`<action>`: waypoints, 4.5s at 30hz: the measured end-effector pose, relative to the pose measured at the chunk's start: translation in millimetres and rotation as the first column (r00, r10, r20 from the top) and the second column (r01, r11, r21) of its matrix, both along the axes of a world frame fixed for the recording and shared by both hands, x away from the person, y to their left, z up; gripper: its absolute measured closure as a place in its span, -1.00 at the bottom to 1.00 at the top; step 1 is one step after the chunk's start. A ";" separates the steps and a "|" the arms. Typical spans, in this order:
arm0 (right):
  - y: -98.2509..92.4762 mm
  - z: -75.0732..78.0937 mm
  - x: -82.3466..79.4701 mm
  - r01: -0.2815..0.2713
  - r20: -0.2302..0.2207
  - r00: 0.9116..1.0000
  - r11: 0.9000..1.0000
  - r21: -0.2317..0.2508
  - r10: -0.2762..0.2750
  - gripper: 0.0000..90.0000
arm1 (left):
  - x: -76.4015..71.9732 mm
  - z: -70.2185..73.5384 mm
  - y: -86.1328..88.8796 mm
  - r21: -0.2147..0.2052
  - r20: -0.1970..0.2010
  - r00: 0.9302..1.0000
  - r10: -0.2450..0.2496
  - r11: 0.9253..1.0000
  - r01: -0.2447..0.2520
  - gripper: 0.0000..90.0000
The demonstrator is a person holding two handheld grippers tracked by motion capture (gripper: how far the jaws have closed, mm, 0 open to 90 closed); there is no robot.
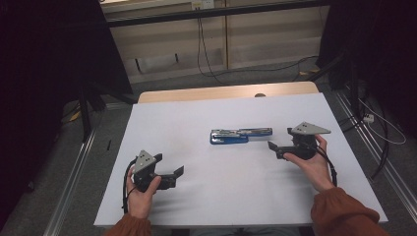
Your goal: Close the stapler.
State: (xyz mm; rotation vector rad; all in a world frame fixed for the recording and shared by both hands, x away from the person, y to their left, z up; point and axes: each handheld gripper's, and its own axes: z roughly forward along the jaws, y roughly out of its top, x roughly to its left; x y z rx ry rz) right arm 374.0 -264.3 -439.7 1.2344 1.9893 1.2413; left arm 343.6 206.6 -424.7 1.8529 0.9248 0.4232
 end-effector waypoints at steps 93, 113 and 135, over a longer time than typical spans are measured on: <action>5.3 -17.4 19.4 -0.083 -0.069 0.994 0.996 -0.039 0.081 1.00 | 112.2 -23.5 -132.5 0.104 -0.070 0.980 -0.187 0.976 0.193 1.00; 9.1 -20.0 27.5 -0.078 -0.123 0.990 0.995 -0.056 0.071 1.00 | 118.1 -31.6 -134.5 0.102 -0.074 0.982 -0.171 0.979 0.178 1.00; 20.5 -21.2 44.5 -0.079 -0.214 0.976 0.989 -0.124 0.051 1.00 | 118.5 -31.5 -132.6 0.109 -0.070 0.983 -0.170 0.978 0.177 1.00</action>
